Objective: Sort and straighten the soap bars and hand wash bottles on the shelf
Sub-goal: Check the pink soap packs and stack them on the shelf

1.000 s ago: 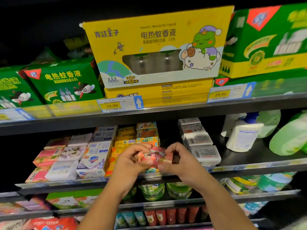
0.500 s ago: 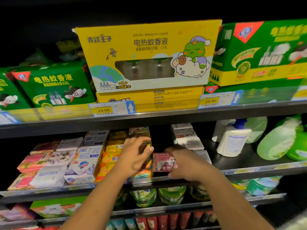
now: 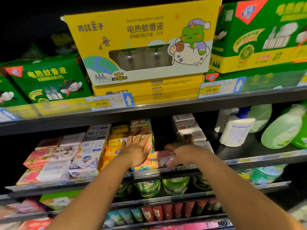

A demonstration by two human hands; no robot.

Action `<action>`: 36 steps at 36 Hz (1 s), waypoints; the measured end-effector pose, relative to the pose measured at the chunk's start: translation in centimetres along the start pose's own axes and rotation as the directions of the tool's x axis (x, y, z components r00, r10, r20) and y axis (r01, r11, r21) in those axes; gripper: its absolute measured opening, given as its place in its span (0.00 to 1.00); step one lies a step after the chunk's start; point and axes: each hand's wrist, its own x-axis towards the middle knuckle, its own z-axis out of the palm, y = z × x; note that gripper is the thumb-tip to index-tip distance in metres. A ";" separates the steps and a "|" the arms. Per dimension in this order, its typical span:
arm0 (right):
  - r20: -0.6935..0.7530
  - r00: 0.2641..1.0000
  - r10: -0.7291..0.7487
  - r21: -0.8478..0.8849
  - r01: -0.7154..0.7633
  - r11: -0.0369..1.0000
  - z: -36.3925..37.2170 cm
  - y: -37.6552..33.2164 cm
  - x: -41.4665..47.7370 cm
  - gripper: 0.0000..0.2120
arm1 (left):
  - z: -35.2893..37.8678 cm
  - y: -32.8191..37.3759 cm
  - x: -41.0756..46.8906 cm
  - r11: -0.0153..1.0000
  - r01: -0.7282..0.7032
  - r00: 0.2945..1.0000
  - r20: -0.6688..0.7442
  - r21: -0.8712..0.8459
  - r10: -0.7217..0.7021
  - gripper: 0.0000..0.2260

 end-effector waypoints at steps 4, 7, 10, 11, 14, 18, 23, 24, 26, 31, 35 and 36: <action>-0.023 1.000 -0.015 -0.068 0.014 0.998 0.2 -0.1 0.2 0.39 | 0.1 -0.1 0.3 1.000 0.007 1.000 0.005 0.008 -0.007 0.26; -0.013 1.000 -0.025 -0.074 0.024 0.997 0.1 -0.1 -0.1 0.43 | 0.3 -0.2 0.4 1.000 0.007 1.000 0.002 0.012 -0.007 0.26; 0.000 1.000 -0.017 -0.137 0.016 0.990 0.1 -0.4 -0.6 0.46 | 0.4 -0.2 0.4 1.000 0.012 1.000 0.002 0.006 -0.012 0.26; -0.011 1.000 -0.012 -0.155 0.010 0.988 0.0 -0.5 -0.6 0.46 | 0.4 -0.2 0.4 1.000 0.011 1.000 -0.002 0.007 -0.011 0.26; -0.018 1.000 0.000 -0.142 -0.002 0.990 0.0 -0.5 -0.5 0.45 | 0.5 -0.2 0.5 1.000 0.005 1.000 -0.011 0.007 -0.005 0.26; -0.039 0.999 -0.024 -0.113 0.020 0.993 0.3 -0.1 -0.4 0.43 | 0.5 -0.1 0.2 1.000 0.005 1.000 -0.018 -0.009 -0.005 0.26; -0.241 0.963 -0.122 -0.104 0.099 0.990 1.1 1.2 0.0 0.27 | -0.4 -0.9 -0.2 0.995 -0.073 0.994 0.077 -0.062 0.078 0.34; -0.288 0.949 -0.130 -0.059 0.118 0.991 1.3 1.4 -0.2 0.26 | -0.5 -1.2 -0.3 0.991 -0.099 0.992 0.070 -0.085 0.105 0.33; -0.389 0.915 -0.110 0.066 0.146 0.987 1.7 1.9 -0.5 0.26 | -0.6 -2.1 -0.7 0.980 -0.142 0.987 0.051 -0.140 0.151 0.32; -0.460 0.888 -0.019 0.129 0.088 0.988 1.3 0.5 -1.2 0.17 | 0.3 -5.3 -2.4 0.937 -0.287 0.956 -0.127 -0.199 0.265 0.27; -0.489 0.872 -0.010 0.144 0.092 0.985 1.2 -2.2 -0.2 0.18 | 0.5 -8.0 -3.7 0.951 -0.272 0.953 -0.180 -0.146 0.245 0.29; -0.489 0.872 -0.009 0.140 0.089 0.986 1.2 -3.2 0.1 0.17 | 0.4 -8.9 -4.0 0.962 -0.256 0.951 -0.202 -0.096 0.233 0.33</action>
